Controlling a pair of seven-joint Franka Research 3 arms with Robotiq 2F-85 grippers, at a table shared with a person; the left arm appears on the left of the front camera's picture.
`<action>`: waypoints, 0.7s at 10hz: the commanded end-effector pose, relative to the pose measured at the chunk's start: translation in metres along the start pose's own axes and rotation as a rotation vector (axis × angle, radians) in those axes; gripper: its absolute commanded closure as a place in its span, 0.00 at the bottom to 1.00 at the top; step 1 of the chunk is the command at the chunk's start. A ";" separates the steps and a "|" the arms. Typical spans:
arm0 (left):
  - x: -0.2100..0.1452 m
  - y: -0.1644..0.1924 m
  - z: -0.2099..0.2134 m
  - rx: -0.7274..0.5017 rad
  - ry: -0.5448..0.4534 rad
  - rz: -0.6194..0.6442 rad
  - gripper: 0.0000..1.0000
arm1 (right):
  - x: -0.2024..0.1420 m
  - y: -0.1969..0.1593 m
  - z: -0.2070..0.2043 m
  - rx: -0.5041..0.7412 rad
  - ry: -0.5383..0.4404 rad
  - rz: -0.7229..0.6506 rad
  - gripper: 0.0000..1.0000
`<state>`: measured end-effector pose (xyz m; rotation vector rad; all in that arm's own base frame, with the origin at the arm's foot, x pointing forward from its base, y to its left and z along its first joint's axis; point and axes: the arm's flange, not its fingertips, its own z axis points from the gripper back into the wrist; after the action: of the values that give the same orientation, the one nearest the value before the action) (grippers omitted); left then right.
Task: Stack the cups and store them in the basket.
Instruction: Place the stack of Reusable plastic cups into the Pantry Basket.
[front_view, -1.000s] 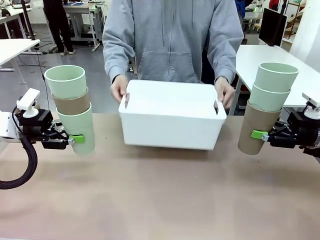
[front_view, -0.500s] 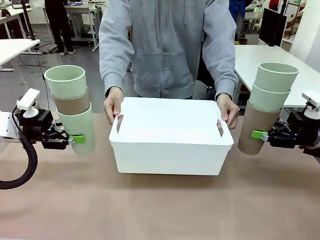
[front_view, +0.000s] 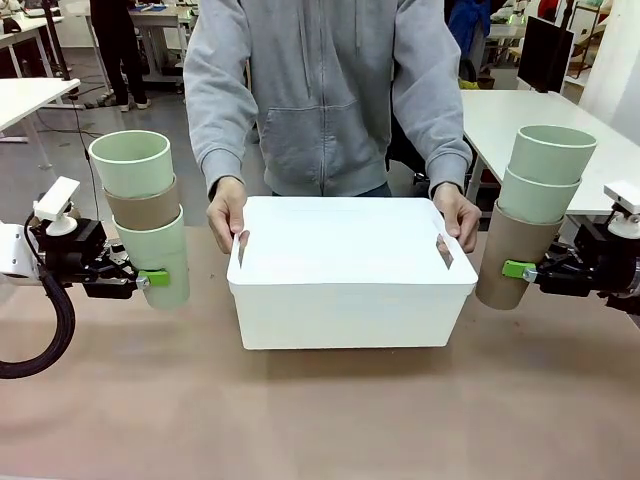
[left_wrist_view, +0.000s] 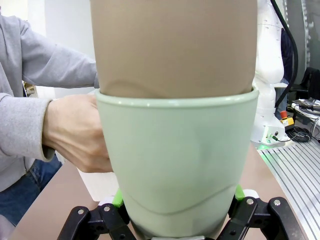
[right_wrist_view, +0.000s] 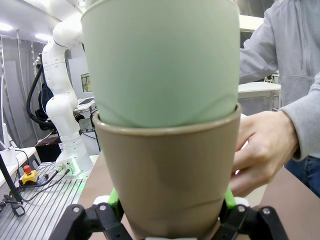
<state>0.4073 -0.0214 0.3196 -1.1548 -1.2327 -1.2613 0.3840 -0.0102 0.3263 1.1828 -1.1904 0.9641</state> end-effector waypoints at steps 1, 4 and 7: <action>0.004 0.000 -0.001 -0.005 -0.008 -0.008 0.15 | 0.004 0.001 0.000 0.000 -0.002 0.010 0.14; 0.004 0.000 -0.001 -0.005 -0.008 -0.008 0.15 | 0.004 0.001 0.000 0.000 -0.002 0.010 0.14; 0.004 0.000 -0.001 -0.005 -0.008 -0.008 0.15 | 0.004 0.001 0.000 0.000 -0.002 0.010 0.14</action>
<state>0.4073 -0.0214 0.3196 -1.1548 -1.2327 -1.2613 0.3840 -0.0102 0.3263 1.1828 -1.1904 0.9641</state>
